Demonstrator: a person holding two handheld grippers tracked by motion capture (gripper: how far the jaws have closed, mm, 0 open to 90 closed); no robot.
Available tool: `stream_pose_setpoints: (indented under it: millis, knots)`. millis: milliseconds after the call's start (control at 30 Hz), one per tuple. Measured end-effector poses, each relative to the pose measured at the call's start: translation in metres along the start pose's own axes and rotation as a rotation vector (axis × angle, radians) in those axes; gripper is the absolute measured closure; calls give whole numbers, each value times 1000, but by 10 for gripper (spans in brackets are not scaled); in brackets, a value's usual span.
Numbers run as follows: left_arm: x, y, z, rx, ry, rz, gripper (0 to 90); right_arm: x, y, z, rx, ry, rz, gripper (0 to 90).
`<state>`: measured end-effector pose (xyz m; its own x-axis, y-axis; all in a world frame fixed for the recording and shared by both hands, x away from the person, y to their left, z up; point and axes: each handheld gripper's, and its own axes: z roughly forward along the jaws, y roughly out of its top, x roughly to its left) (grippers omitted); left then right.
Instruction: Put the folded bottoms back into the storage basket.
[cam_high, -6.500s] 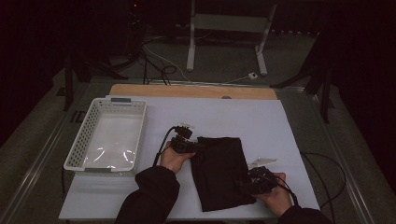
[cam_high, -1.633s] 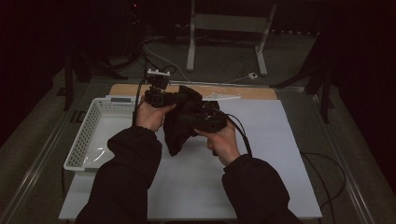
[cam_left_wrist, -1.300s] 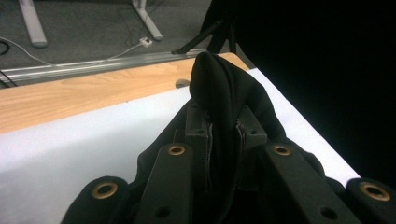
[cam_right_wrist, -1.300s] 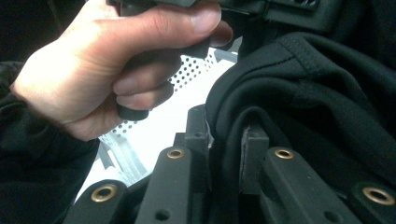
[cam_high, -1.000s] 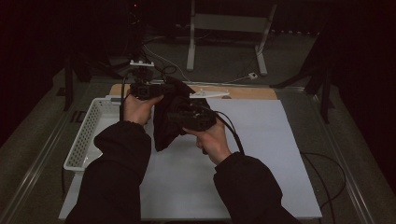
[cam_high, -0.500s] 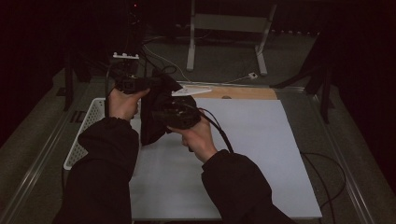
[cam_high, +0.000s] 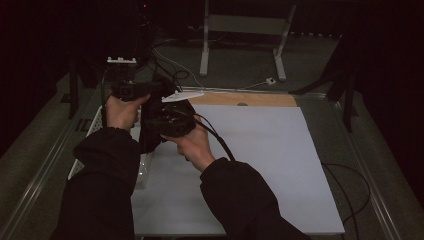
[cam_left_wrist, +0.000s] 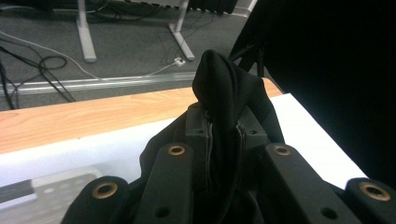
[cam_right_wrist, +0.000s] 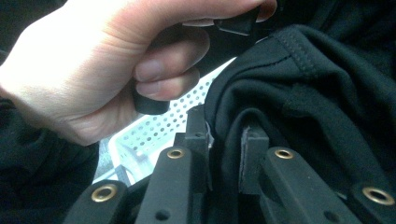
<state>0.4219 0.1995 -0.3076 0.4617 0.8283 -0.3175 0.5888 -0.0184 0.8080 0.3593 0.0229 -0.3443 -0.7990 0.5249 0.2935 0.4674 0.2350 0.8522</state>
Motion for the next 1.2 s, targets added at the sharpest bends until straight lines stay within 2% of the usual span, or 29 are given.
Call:
stream_pose_setpoints:
  millis: [267, 467, 867, 1067, 1200]
  knots:
    - [14, -6, -13, -6, 27, -11, 802, 10, 1, 16, 14, 15, -15, 787]
    - [24, -7, -21, -14, 52, -9, 802, 17, -1, 29, 18, 37, 0, 787]
    - [60, -26, -39, -13, 107, -51, 802, 32, -11, 58, 53, 62, 2, 787]
    - [72, -32, -49, 3, 141, -47, 802, 36, -16, 71, 69, 78, -4, 786]
    - [79, -34, -54, 11, 165, -41, 802, 42, -19, 79, 71, 88, 11, 786]
